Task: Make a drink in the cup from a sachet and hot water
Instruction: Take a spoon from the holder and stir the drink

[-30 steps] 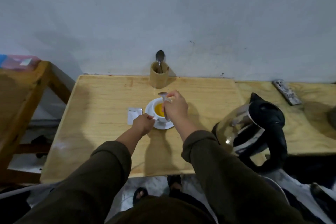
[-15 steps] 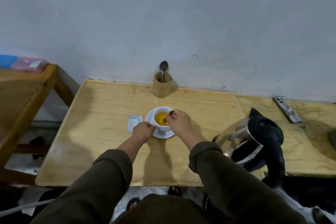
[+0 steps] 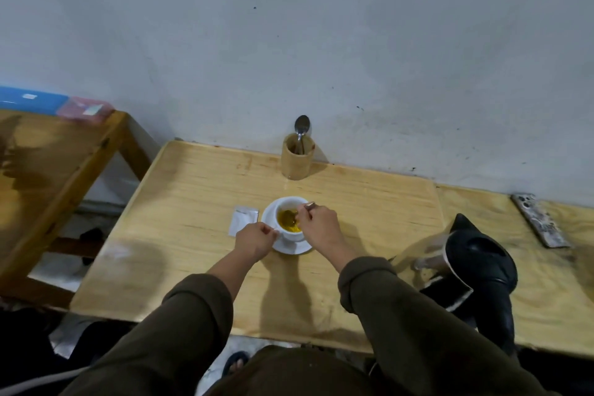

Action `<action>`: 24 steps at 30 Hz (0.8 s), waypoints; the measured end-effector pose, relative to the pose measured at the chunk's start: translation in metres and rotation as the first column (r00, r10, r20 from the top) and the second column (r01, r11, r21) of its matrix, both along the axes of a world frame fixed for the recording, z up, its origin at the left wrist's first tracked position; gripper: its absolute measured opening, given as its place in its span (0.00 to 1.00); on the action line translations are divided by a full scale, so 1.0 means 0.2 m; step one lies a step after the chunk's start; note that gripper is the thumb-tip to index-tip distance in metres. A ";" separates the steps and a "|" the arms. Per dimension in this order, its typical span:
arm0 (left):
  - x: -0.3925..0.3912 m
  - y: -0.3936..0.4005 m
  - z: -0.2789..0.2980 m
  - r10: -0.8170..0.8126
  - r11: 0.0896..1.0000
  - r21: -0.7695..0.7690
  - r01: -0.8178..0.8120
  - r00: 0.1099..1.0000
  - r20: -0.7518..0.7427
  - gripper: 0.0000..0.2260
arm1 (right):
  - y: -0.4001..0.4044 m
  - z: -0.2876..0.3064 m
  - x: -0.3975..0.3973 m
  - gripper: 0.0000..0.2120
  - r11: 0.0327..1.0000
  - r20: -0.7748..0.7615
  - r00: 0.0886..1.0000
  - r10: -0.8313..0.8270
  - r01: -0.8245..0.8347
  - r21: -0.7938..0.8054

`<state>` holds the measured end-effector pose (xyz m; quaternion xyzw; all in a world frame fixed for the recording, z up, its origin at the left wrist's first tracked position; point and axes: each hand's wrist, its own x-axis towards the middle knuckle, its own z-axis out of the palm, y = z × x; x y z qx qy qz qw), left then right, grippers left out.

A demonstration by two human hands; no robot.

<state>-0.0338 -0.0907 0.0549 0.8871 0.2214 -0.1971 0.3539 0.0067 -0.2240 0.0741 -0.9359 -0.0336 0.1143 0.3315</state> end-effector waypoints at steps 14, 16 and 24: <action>0.00 -0.01 -0.03 0.032 0.999 0.000 -0.032 0.999 0.008 0.17 | -0.03 0.03 0.05 0.15 0.995 0.001 0.998 0.067 -0.067 -0.080; 0.00 -0.01 -0.03 0.030 1.000 0.004 -0.030 0.999 0.011 0.17 | -0.04 0.02 0.04 0.17 0.992 -0.028 0.996 0.086 -0.088 -0.092; 0.00 -0.01 -0.04 0.032 0.999 0.005 -0.033 0.999 0.014 0.17 | -0.02 0.04 0.04 0.16 0.996 -0.107 0.991 0.083 -0.085 -0.019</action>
